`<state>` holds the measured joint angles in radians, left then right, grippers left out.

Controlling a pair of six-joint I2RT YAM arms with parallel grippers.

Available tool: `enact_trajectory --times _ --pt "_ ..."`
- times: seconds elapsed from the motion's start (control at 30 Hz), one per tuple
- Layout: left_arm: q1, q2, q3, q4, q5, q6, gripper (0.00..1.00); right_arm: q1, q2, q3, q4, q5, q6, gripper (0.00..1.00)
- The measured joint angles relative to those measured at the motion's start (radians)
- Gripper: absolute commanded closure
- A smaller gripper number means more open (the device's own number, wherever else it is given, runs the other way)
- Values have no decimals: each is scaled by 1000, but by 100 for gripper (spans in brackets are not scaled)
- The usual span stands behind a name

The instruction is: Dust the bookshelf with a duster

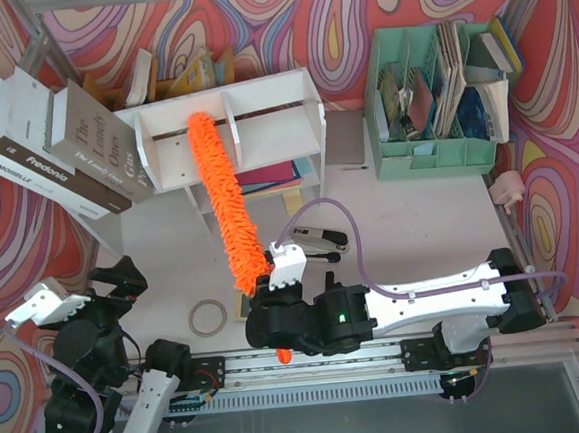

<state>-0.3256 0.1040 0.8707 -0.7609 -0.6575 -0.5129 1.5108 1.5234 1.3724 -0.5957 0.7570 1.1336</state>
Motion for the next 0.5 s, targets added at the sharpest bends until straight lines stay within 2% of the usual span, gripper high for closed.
enact_trajectory --times 0.3,0.5 --pt "0 5 0 0 0 0 2 -2 80 55 114 -80 -196 100" --pt "0 5 0 0 0 0 2 -2 90 61 129 -78 -217 100"
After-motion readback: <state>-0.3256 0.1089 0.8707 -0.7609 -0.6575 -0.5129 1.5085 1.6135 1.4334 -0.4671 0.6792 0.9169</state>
